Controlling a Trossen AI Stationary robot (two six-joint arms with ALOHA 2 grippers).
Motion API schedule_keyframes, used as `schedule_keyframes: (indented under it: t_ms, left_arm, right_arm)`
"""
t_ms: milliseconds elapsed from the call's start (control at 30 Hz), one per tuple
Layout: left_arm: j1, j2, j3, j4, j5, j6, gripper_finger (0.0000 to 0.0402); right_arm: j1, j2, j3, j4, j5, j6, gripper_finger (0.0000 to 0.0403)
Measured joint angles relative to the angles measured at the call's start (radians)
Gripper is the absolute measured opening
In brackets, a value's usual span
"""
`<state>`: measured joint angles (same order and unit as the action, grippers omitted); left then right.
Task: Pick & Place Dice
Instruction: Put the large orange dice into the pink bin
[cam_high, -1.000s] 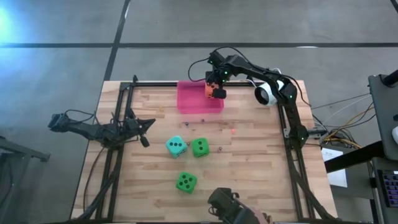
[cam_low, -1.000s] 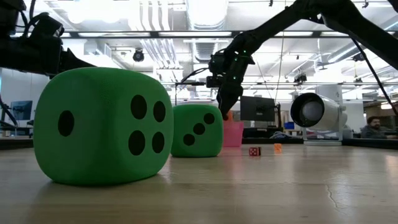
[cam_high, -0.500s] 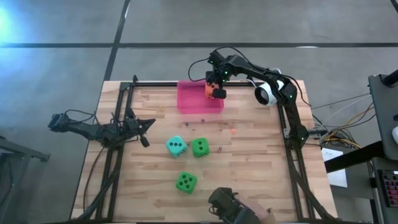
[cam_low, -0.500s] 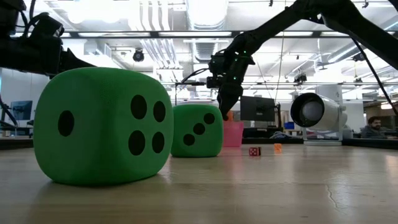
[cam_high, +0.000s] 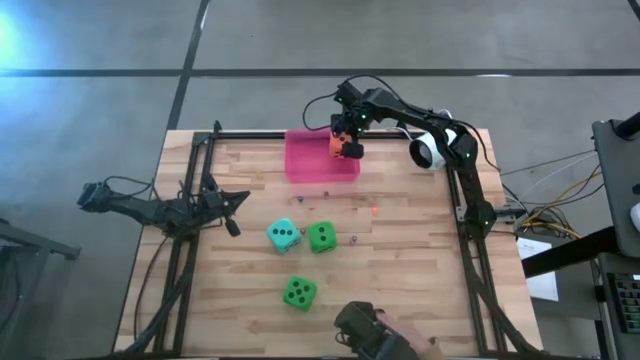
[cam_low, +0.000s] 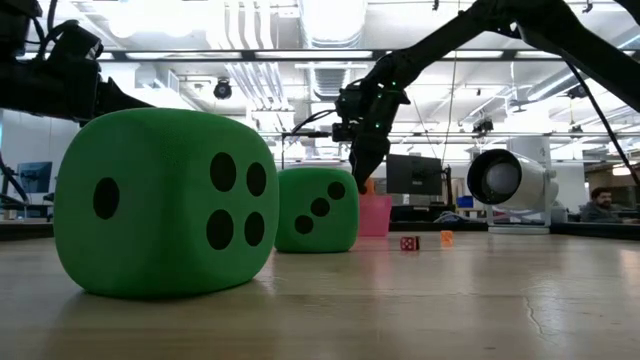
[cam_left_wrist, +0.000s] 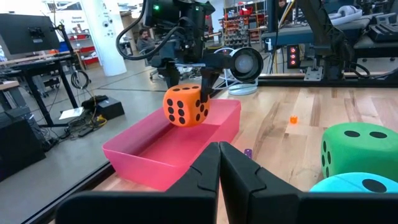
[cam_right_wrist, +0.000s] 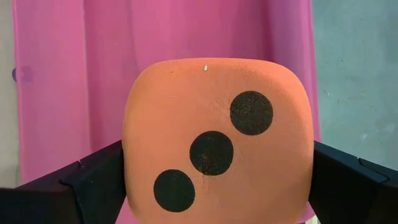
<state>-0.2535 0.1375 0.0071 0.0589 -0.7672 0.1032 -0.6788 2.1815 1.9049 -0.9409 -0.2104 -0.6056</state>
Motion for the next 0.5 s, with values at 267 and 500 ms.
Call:
schedule_keyframes:
  t_ms: [267, 500]
  left_arm:
    - [0.000, 0.000, 0.000, 0.000, 0.000, 0.000, 0.0015]
    - [0.000, 0.000, 0.000, 0.000, 0.000, 0.000, 0.0015]
  right_arm:
    - [0.000, 0.000, -0.001, 0.002, 0.003, -0.020, 0.0363]
    - [-0.003, 0.000, -0.001, 0.001, 0.003, 0.000, 0.0370]
